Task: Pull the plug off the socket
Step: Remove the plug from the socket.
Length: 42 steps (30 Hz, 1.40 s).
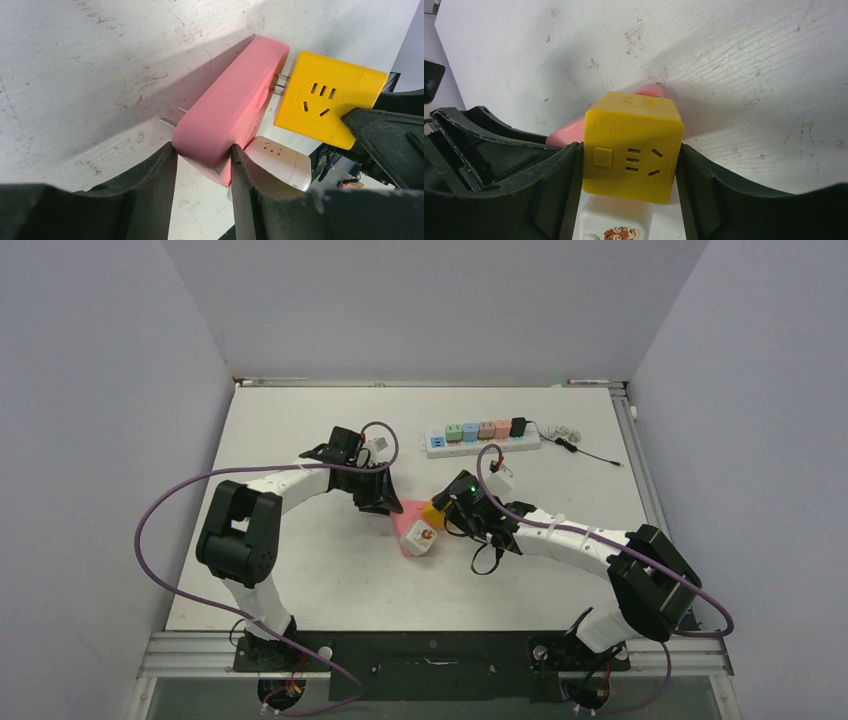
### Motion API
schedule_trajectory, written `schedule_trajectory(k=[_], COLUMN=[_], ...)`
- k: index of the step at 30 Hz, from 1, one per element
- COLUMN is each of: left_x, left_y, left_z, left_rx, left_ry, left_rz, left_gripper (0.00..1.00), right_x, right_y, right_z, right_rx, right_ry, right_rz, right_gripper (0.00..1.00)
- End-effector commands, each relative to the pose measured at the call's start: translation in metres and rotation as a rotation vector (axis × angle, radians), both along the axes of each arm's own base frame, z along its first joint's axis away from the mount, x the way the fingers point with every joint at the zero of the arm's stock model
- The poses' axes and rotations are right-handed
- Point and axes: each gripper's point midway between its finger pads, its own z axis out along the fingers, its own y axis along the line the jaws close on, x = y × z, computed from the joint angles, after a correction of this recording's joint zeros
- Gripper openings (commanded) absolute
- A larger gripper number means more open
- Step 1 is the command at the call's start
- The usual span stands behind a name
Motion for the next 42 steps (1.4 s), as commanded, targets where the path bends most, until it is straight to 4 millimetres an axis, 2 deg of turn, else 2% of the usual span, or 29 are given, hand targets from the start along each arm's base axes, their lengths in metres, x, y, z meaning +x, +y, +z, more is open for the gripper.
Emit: schedule_trajectory(k=[1,7,14,27,42], left_x=[0.02,0.02,0.02,0.02,0.021], left_y=[0.028,0.029,0.029,0.028,0.028], left_z=[-0.013,-0.016,-0.015,-0.014,-0.013], left_rx=[0.139,0.146,0.146,0.142,0.142], left_ry=[-0.071,-0.062,-0.063,-0.064,-0.074], left_rz=[0.057,0.059,0.062,0.062,0.063], left_gripper=[0.0,0.0,0.0,0.0,0.0], right_x=[-0.008,-0.012,-0.026,-0.034,-0.033], right_y=[-0.027,-0.018,-0.006,0.007,0.028], right_z=[-0.015,0.0,0.005,0.017,-0.006], right_rx=[-0.102,-0.143,-0.168,-0.276,-0.334], right_ry=[0.027,-0.036,-0.071,-0.139,-0.083], right_rz=[-0.035,-0.043,-0.058,-0.069,0.02], right_gripper=[0.05,0.05,0.05,0.05,0.05])
